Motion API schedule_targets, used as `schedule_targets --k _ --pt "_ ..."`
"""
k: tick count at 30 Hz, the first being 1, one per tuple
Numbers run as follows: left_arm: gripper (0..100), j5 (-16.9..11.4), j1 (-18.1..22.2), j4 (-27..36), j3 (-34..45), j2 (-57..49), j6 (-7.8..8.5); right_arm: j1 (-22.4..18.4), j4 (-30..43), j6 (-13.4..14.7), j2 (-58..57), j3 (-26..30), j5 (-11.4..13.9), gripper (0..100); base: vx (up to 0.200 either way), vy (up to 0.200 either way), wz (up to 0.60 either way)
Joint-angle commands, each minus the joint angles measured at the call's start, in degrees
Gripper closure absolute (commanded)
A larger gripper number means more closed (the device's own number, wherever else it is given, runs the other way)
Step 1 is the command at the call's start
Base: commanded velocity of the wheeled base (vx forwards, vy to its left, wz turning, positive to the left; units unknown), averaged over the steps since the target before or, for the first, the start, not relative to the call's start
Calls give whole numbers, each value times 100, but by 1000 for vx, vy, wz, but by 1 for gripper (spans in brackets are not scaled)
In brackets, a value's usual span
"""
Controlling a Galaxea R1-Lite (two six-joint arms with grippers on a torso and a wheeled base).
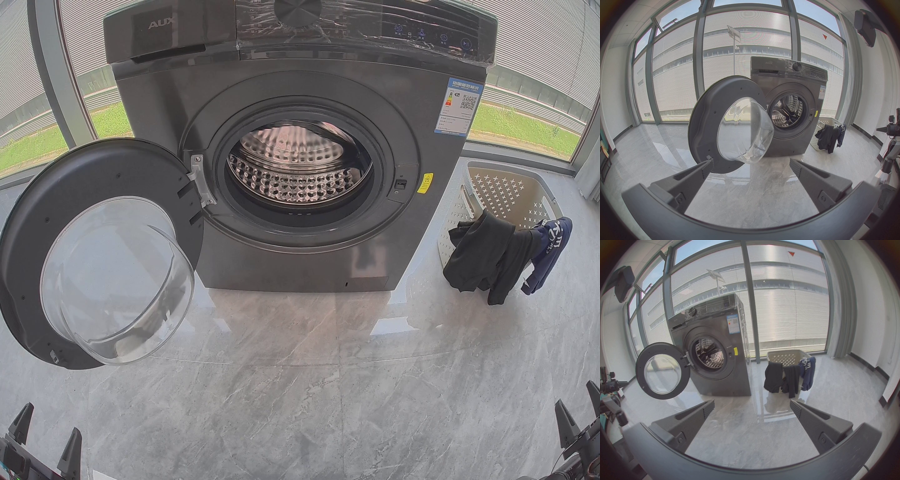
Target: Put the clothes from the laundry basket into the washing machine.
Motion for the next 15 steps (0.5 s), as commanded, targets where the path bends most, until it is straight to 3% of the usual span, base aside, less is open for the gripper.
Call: schedule_targets --k 1,2,6,9,10,12,15 --pt "0 -2 -2 -6 101 -77 -11 -110 31 -84 -503 99 -225 0 0 0 0" --pt "0 -2 -2 -6 101 -77 -11 -110 84 -146 -503 99 -409 0 0 0 0" --pt "0 -2 -2 2 101 -77 -20 -110 145 -146 -494 99 -453 0 0 0 0" --pt "0 7 -2 -6 101 -77 -11 -93 295 -418 -494 99 -163 0 0 0 0" --pt "0 7 -2 2 101 -77 16 -84 330 -532 -494 99 83 0 0 0 0" --pt "0 7 -2 2 101 -77 7 -84 312 -444 -503 99 -31 0 0 0 0" --pt "0 16 -2 2 101 -77 33 -93 321 -427 -503 99 -93 0 0 -200 0"
